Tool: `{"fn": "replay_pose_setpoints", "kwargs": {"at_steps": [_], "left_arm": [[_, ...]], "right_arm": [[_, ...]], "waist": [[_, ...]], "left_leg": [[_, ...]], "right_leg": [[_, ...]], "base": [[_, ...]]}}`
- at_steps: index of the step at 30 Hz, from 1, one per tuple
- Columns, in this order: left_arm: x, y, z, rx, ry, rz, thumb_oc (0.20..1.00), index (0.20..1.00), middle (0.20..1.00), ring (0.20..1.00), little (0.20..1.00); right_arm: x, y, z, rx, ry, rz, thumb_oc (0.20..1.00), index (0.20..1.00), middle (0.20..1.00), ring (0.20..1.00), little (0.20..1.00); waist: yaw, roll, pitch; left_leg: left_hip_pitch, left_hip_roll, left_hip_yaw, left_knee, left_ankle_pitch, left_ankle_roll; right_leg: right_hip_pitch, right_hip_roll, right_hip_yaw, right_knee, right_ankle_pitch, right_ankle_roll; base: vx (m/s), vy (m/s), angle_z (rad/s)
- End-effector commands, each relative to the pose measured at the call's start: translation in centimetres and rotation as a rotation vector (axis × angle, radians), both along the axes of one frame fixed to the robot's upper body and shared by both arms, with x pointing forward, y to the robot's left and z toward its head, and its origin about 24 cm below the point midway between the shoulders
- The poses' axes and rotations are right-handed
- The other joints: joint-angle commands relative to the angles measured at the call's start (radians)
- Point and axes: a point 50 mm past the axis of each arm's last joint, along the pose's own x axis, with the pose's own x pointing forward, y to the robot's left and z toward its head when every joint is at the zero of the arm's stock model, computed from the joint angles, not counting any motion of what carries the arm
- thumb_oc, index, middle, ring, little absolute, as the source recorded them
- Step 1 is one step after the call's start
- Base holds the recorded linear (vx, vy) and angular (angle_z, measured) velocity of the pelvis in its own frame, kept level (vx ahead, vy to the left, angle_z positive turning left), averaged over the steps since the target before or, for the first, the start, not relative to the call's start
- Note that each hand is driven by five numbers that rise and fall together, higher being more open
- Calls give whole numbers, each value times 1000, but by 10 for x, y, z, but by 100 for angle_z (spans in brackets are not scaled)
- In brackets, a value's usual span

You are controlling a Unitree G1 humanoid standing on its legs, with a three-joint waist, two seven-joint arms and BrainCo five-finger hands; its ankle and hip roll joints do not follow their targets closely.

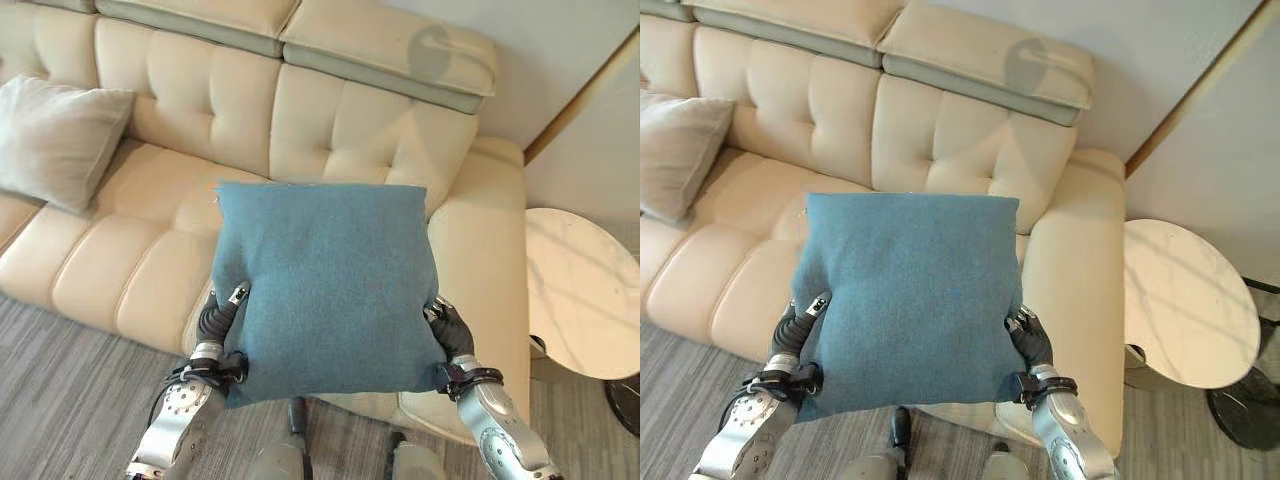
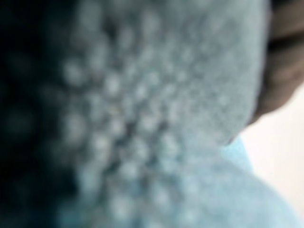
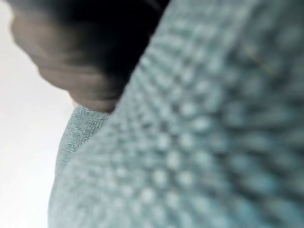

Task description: Pick up all the scattered cushions and arrange them neatly on the sofa.

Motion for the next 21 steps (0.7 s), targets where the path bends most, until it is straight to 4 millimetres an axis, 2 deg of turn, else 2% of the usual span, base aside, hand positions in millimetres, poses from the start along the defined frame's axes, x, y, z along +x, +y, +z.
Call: {"fn": "replay_pose_setpoints", "kwargs": {"at_steps": [1, 2, 3, 6, 8, 11, 12, 13, 14, 15, 16, 17, 18, 19, 21], "left_arm": [[7, -19, 40, -46, -228, -79, 200, 200, 200, 200, 200], [7, -18, 39, -48, -228, -72, 200, 200, 200, 200, 200], [6, -17, 39, -44, -230, -64, 200, 200, 200, 200, 200], [5, -20, 36, -53, -218, -80, 200, 200, 200, 200, 200], [3, -21, 35, -58, -217, -80, 200, 200, 200, 200, 200], [-1, -21, 31, -71, -200, -88, 200, 200, 200, 200, 200], [0, -22, 31, -72, -200, -100, 200, 200, 200, 200, 200], [0, -22, 31, -72, -200, -100, 200, 200, 200, 200, 200], [1, -23, 32, -70, -203, -109, 200, 200, 200, 200, 200], [1, -23, 32, -70, -204, -109, 200, 200, 200, 200, 200], [2, -23, 33, -65, -206, -99, 200, 200, 200, 200, 200], [1, -22, 32, -67, -203, -96, 200, 200, 200, 200, 200], [-1, -21, 29, -70, -184, -81, 200, 200, 200, 200, 200], [-2, -21, 29, -70, -184, -81, 200, 200, 200, 200, 200], [-3, -20, 27, -69, -177, -68, 200, 200, 200, 200, 200]], "right_arm": [[9, 28, 27, 86, -159, 108, 200, 200, 200, 200, 200], [8, 28, 27, 87, -158, 114, 200, 200, 200, 200, 200], [8, 28, 26, 85, -153, 120, 200, 200, 200, 200, 200], [3, 25, 24, 77, -145, 128, 200, 200, 200, 200, 200], [2, 21, 23, 77, -137, 113, 200, 200, 200, 200, 200], [1, 16, 23, 72, -140, 110, 200, 200, 200, 200, 200], [2, 16, 25, 61, -147, 123, 200, 200, 200, 200, 200], [2, 16, 25, 61, -147, 123, 200, 200, 200, 200, 200], [3, 16, 26, 53, -152, 134, 200, 200, 200, 200, 200], [3, 16, 26, 53, -152, 133, 200, 200, 200, 200, 200], [4, 17, 26, 47, -152, 138, 200, 200, 200, 200, 200], [4, 18, 26, 49, -151, 141, 200, 200, 200, 200, 200], [4, 20, 24, 47, -141, 150, 200, 200, 200, 200, 200], [4, 20, 24, 47, -140, 150, 200, 200, 200, 200, 200], [4, 20, 23, 30, -138, 154, 200, 200, 200, 200, 200]], "waist": [[-5, -3, -49], [-4, -6, -49], [-6, -5, -47], [-19, -10, -59], [-17, -10, -70], [-25, -14, -77], [-23, -21, -59], [-24, -20, -59], [-11, -20, -44], [-12, -21, -45], [-5, -20, -43], [-9, -19, -48], [-12, -10, -65], [-13, -10, -66], [-16, 1, -69]], "left_leg": [[33, 12, 4, -8, -109, -80], [43, 12, 21, -8, -112, -83], [60, 14, 32, -8, -120, -87], [88, 15, 40, -8, -129, -92], [104, 21, 52, -7, -131, -102], [84, 34, 58, 127, -178, -118], [30, 45, 45, 262, -161, -126], [28, 45, 44, 266, -163, -126], [-13, 32, -29, 351, -141, -142], [-16, 31, -30, 351, -139, -141], [-24, 12, -93, 318, -142, -140], [-21, 10, -106, 271, -155, -134], [-17, 29, -139, 139, -128, -128], [-13, 28, -139, 128, -122, -128], [-30, 33, -176, 57, -63, -133]], "right_leg": [[43, 94, -110, -144, 35, -49], [38, 98, -145, -172, 45, -48], [39, 111, -152, -195, 52, -48], [75, 129, -116, -222, 38, -63], [115, 140, -120, -275, 40, -74], [158, 156, -102, -303, 23, -92], [174, 156, -89, -308, 22, -118], [173, 157, -90, -308, 23, -118], [188, 160, -71, -308, 15, -132], [186, 159, -73, -308, 16, -132], [183, 158, -53, -308, 12, -131], [182, 155, -49, -308, 11, -127], [176, 154, -32, -308, 15, -121], [175, 154, -32, -308, 15, -121], [176, 152, -32, -308, 16, -121]], "base": [[130, 20, -59], [120, -12, -48], [144, -30, -28], [158, -96, -26], [147, -167, -13], [100, -203, -18], [-3, -177, -8], [-20, -184, -7], [0, -69, -14], [-1, -65, -34], [1, 1, -43], [41, 25, -60], [46, 20, -35], [55, 37, -26], [54, 46, -13]]}}
